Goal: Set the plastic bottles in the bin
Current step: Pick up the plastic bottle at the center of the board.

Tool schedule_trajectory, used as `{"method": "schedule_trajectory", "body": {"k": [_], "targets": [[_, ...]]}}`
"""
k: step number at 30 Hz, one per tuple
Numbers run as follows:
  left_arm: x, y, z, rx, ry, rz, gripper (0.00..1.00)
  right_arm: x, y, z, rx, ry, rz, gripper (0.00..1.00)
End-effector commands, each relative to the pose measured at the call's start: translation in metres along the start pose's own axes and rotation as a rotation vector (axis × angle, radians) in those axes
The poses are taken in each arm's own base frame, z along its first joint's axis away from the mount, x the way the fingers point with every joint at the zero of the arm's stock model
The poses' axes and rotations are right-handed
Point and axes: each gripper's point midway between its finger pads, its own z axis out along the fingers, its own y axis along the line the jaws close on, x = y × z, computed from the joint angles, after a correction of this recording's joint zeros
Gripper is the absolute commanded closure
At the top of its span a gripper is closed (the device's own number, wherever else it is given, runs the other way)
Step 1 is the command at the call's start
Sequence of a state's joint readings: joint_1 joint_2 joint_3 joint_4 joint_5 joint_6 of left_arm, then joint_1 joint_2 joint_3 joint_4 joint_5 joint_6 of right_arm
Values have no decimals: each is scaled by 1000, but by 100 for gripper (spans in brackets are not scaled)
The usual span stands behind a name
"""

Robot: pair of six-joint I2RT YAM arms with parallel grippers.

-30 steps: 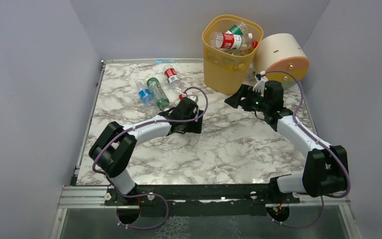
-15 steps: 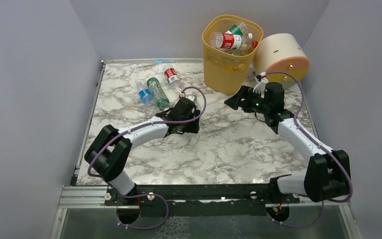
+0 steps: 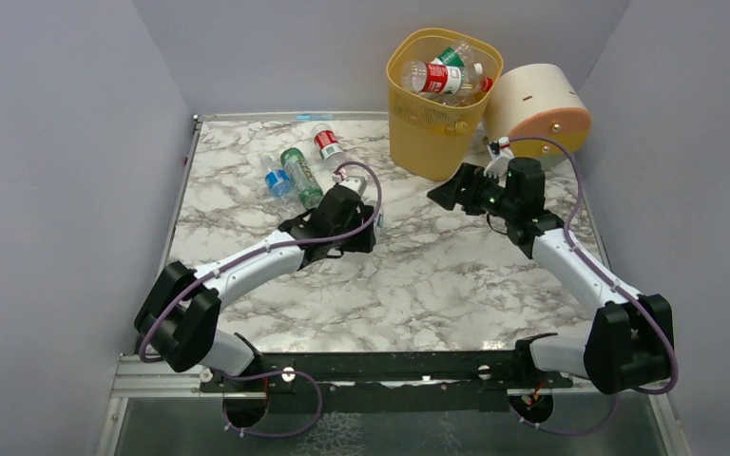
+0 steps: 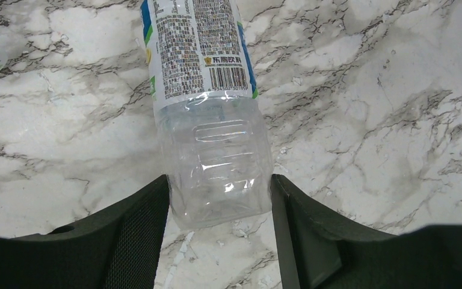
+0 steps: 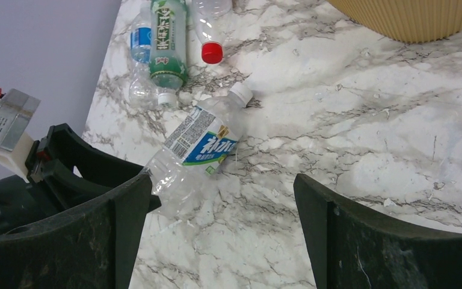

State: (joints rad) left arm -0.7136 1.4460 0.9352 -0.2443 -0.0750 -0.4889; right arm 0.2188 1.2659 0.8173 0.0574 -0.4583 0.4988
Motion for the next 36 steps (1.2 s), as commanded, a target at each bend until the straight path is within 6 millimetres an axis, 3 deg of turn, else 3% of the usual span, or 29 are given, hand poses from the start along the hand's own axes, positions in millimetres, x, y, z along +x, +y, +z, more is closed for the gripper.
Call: {"method": "schedule_trajectory", "body": {"k": [1,11,36], "targets": [[12,10,-7,-26,2,-17,39,5,6,-2,-8,10,10,9],[41,29,8,-85,34,-18,37,14,5,0,-5,24,11,9],[45,41,17,-172,58,33,18,27,7,25,-8,64,1,9]]}}
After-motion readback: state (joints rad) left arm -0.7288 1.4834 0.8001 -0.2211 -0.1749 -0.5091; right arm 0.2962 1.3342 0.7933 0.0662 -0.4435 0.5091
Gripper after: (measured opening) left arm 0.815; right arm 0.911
